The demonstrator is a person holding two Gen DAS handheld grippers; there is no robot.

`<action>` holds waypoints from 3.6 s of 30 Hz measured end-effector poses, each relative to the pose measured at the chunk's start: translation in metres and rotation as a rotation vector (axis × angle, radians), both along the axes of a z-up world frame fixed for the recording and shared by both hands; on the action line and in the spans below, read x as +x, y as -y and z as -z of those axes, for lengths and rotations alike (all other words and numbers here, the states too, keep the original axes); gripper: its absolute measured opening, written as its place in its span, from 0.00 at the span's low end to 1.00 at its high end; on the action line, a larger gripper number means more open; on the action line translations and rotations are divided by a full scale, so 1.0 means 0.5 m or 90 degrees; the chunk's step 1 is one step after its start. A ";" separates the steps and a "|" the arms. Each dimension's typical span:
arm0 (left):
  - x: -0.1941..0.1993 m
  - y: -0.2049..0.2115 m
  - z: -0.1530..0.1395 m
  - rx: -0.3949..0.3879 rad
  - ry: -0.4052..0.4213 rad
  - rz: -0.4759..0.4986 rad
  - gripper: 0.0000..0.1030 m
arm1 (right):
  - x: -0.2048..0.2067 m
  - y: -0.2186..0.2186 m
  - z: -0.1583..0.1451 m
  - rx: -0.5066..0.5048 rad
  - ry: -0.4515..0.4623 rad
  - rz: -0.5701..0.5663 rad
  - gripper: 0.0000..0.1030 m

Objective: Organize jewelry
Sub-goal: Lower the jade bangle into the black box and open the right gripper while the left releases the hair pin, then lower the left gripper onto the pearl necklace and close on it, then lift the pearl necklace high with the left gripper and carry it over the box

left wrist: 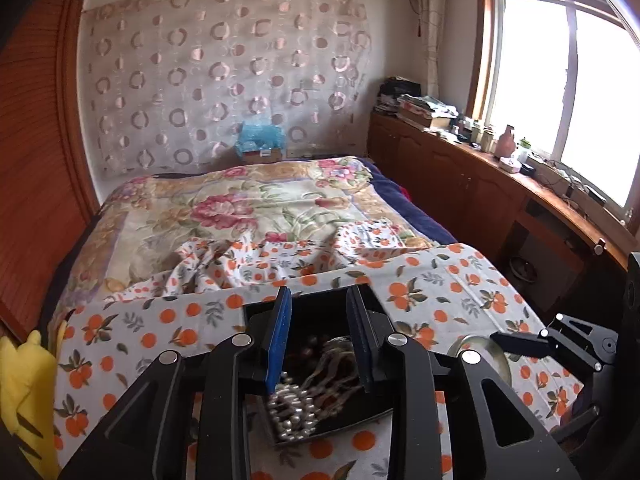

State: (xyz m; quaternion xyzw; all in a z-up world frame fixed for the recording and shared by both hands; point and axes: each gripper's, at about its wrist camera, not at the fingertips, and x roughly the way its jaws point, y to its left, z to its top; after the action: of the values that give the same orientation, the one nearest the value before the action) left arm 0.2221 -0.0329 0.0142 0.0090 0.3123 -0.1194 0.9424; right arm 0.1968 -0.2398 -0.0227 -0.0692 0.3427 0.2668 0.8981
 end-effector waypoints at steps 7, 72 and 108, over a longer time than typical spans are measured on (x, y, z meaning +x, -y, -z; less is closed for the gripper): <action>-0.025 -0.053 0.016 0.018 -0.002 -0.030 0.30 | 0.027 -0.031 0.007 -0.005 0.004 -0.004 0.72; -0.281 -0.036 0.212 0.108 -0.147 0.075 0.21 | -0.154 -0.018 0.117 0.001 -0.058 -0.042 0.56; -0.291 -0.074 -0.052 -0.010 0.025 0.069 0.04 | -0.155 -0.016 0.111 0.016 -0.068 -0.047 0.56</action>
State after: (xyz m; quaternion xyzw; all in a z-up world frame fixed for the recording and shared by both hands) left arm 0.0768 0.0039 0.0402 0.0206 0.2915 -0.1724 0.9407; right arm 0.1191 -0.2315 -0.0781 -0.0560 0.3840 0.3071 0.8690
